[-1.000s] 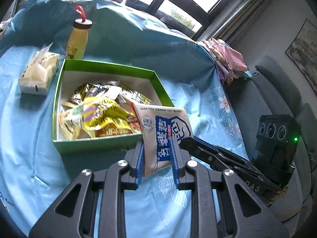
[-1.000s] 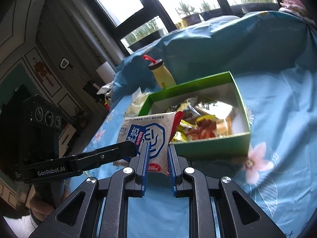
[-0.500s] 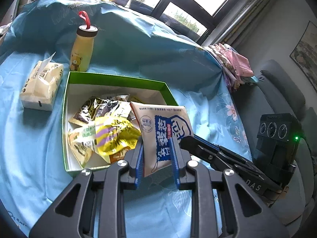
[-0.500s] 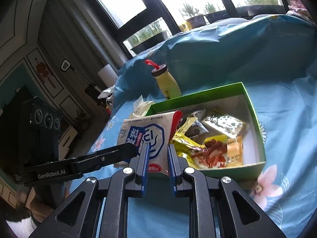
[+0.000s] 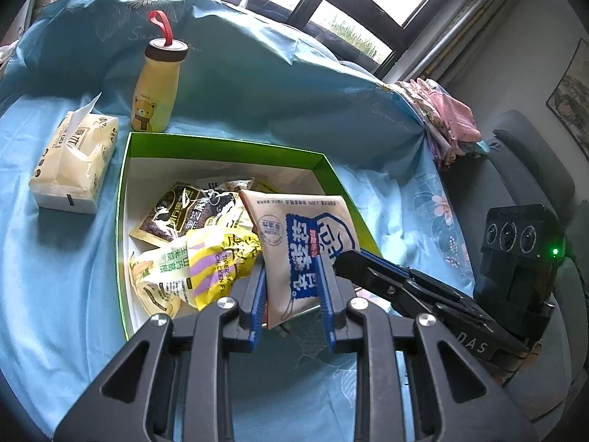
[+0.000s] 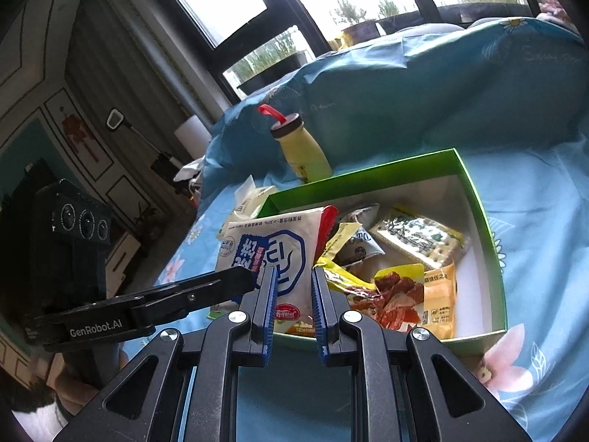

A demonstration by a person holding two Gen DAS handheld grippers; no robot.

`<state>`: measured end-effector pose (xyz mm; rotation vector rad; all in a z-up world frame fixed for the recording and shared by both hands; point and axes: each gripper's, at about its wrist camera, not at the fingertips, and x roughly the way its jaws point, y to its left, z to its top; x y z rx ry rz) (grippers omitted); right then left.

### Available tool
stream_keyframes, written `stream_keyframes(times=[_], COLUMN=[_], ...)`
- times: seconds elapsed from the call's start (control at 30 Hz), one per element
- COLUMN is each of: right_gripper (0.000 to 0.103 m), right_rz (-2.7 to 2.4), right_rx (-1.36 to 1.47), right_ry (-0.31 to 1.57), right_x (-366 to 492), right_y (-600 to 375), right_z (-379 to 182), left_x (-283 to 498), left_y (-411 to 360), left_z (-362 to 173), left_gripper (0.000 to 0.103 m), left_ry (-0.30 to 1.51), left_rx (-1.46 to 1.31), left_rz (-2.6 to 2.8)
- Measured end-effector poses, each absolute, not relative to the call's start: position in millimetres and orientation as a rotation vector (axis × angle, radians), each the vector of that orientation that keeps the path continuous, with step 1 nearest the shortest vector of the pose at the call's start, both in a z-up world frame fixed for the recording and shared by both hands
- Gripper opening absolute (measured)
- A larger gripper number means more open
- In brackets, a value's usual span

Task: Organize snacks
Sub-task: 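Lower the white-and-blue packet into the box among the snacks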

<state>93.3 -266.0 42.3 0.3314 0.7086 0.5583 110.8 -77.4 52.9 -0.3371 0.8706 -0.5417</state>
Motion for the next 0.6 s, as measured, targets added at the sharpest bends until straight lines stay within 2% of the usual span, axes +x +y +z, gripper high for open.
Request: stream_keyframes(times=[0.6], right_gripper=[0.020], right_rz=[0.538], right_rx=[0.325], right_ry=[0.736], right_x=[114], right_y=[-266], right_z=[29], left_x=[130], left_y=[-82], left_z=[37], left_gripper=[0.026], left_ry=[0.891], left_rx=[-0.339], left_rz=[-0.539])
